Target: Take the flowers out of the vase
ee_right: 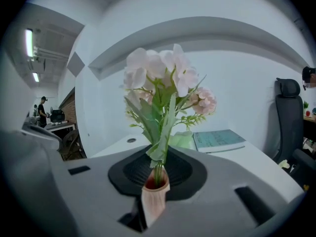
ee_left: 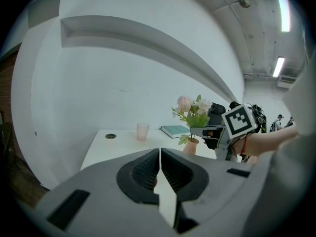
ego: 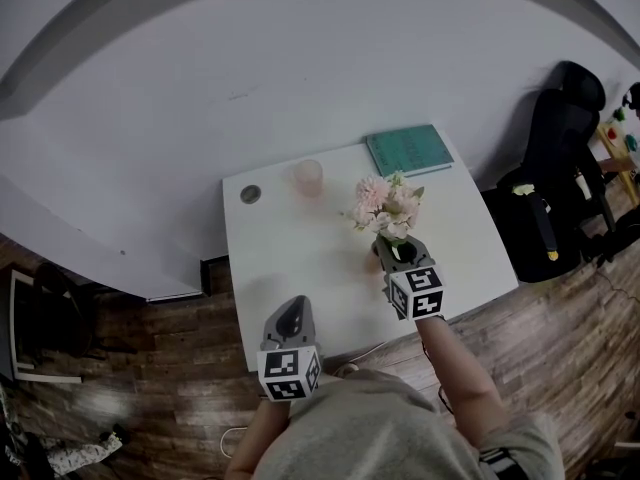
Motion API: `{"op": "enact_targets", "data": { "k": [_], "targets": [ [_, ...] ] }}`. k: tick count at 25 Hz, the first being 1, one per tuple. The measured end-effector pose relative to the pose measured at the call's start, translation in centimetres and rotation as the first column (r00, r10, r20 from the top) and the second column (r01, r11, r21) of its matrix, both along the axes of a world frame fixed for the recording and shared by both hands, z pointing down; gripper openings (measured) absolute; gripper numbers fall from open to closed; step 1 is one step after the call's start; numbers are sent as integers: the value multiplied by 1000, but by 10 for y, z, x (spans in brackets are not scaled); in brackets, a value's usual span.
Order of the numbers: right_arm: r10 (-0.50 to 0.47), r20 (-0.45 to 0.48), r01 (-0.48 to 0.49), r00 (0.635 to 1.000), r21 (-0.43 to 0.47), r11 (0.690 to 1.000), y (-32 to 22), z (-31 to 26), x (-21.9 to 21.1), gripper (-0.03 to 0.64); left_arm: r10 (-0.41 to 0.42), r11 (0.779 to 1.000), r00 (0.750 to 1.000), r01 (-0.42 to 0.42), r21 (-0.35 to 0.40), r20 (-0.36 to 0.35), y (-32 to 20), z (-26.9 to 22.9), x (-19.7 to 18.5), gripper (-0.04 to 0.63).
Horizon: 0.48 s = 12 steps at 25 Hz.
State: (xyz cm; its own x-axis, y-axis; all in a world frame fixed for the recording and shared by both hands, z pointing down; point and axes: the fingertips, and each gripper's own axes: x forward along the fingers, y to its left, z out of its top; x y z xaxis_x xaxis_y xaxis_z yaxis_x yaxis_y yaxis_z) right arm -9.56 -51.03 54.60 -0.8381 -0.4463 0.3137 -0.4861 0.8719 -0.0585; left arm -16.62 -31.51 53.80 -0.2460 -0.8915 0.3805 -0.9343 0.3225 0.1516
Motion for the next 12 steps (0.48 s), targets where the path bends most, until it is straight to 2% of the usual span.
{"op": "enact_targets", "data": {
  "k": [12],
  "targets": [
    [-7, 35, 5, 999, 54, 999, 5, -28, 2, 52, 0, 1000, 1000, 0, 23, 7, 13, -9, 0, 12]
  ]
}}
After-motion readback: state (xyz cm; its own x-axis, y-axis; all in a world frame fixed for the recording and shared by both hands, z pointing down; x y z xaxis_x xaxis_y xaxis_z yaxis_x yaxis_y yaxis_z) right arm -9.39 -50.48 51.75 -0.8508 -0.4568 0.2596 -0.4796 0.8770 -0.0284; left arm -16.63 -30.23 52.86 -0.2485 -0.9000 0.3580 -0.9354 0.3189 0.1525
